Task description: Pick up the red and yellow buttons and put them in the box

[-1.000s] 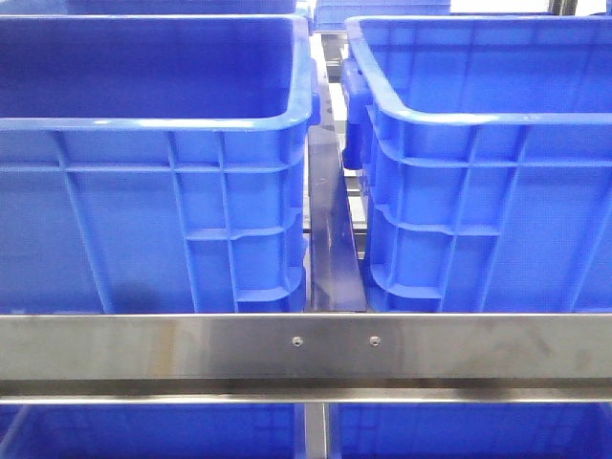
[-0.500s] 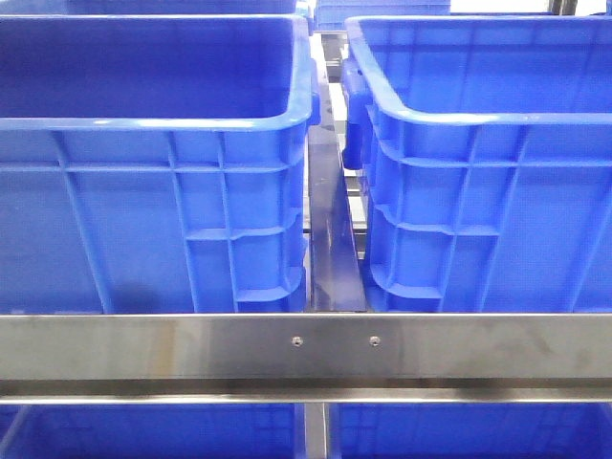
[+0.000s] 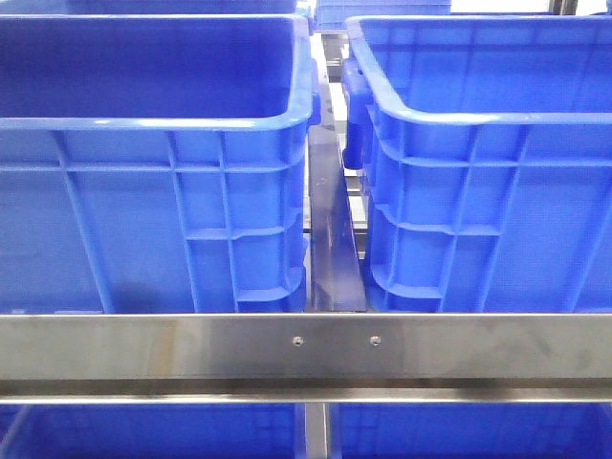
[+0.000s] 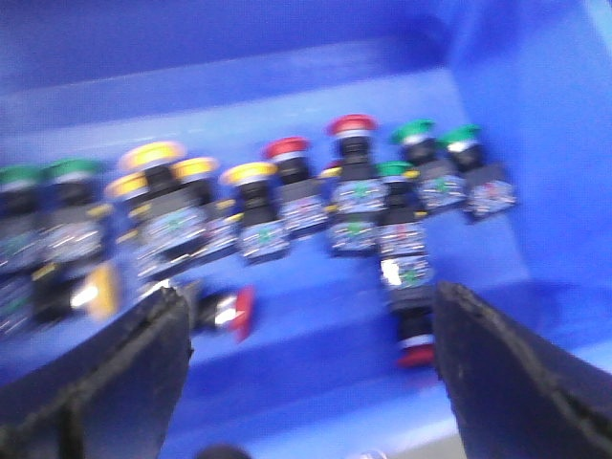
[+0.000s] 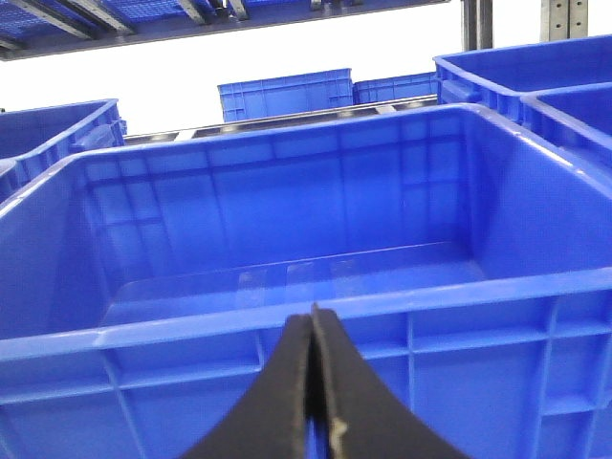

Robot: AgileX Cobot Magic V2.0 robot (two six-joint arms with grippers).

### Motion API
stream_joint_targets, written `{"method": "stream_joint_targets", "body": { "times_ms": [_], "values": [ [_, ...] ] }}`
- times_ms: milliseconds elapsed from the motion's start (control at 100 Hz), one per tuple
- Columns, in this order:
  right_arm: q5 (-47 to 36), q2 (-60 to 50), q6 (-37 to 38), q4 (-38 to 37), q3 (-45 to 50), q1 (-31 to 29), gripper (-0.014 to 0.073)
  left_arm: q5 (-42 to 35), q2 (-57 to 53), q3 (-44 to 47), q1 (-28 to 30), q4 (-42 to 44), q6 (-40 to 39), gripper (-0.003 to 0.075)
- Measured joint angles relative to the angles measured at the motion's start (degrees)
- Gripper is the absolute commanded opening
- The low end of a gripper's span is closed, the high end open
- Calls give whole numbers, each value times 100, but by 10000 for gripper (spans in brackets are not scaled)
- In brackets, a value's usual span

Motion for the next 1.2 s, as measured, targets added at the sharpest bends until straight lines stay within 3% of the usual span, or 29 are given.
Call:
{"method": "stream_joint_targets", "body": {
  "times_ms": [200,500,1200],
  "values": [
    [-4,0,0,0,0,0,-68,-45,1486,-838,-422,106,0,501],
    [-4,0,0,0,0,0,-68,-142,3091,-1593,-459,139,0,501],
    [-4,0,0,0,0,0,-68,-740,4238,-1691,-459,138,-105,491]
  ]
}}
